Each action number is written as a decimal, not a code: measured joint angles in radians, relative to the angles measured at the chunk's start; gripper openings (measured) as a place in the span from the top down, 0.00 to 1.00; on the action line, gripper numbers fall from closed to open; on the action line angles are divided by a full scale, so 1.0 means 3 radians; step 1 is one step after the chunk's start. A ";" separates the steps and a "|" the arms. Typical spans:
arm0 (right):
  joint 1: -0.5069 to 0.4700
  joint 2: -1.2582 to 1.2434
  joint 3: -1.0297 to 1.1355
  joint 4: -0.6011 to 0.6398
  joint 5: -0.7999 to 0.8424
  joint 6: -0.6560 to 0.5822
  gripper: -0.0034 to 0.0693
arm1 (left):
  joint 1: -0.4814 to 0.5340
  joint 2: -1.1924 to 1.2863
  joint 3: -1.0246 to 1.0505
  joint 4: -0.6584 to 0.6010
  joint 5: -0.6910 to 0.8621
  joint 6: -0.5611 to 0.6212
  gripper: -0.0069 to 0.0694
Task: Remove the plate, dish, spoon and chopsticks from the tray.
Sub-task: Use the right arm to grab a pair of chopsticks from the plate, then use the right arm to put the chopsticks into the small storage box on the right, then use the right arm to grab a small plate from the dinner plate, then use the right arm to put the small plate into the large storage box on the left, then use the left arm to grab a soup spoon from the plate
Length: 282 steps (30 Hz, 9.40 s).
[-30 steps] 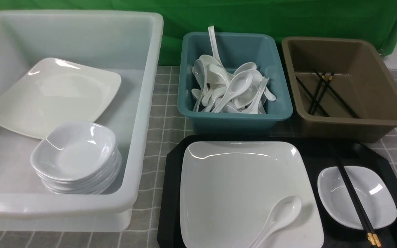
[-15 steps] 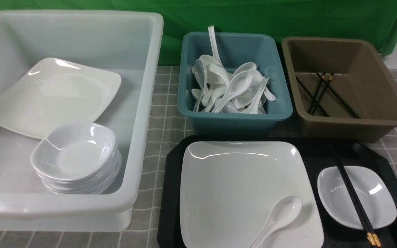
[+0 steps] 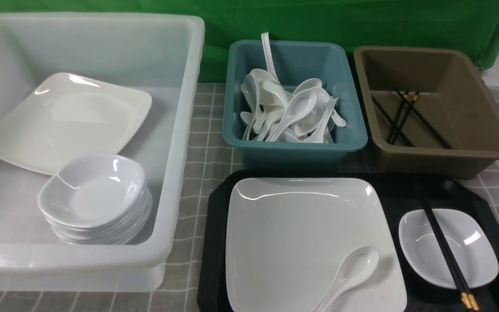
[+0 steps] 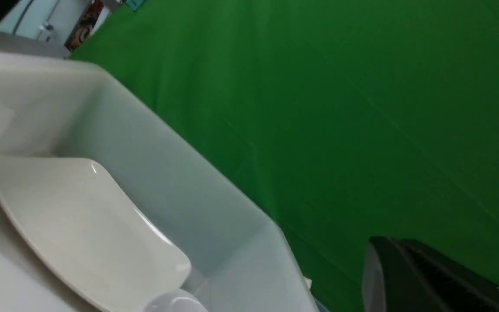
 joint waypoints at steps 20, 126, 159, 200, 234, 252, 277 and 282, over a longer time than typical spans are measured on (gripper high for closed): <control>0.0000 0.0000 0.0000 0.0000 0.0000 0.0000 0.62 | -0.1307 0.2418 -0.1755 0.0239 0.1735 0.1916 0.90; -0.0019 0.6552 -0.5210 -0.0168 0.0358 0.0775 0.63 | -0.2130 0.1416 -0.1779 0.0365 0.1308 0.2242 0.90; 0.1602 0.4387 -0.2666 -0.1484 0.1646 0.0408 0.30 | -0.2130 0.1416 -0.1779 0.0527 0.1484 0.2359 0.90; 0.1605 0.5348 -0.2696 -0.2343 0.1251 0.0531 0.75 | -0.2130 0.1416 -0.1779 0.0562 0.1660 0.2403 0.90; 0.3367 0.7155 -0.7336 -0.1197 0.1737 -0.0868 0.86 | -0.2130 0.0192 -0.2573 0.2999 0.4287 0.0222 0.90; 0.3375 0.7713 -0.7756 -0.1217 0.2303 -0.0783 0.28 | -0.2130 0.0127 -0.2573 0.2537 0.4042 0.0411 0.90; 0.2711 0.4126 -0.4340 -0.1809 0.3016 0.1259 0.79 | -0.2130 0.2695 -0.2600 0.1359 0.3242 0.1210 0.90; 0.2483 0.3176 -0.3402 -0.1812 0.3009 0.1471 0.78 | -0.2196 0.3732 -0.2901 0.0601 0.3168 0.1588 0.90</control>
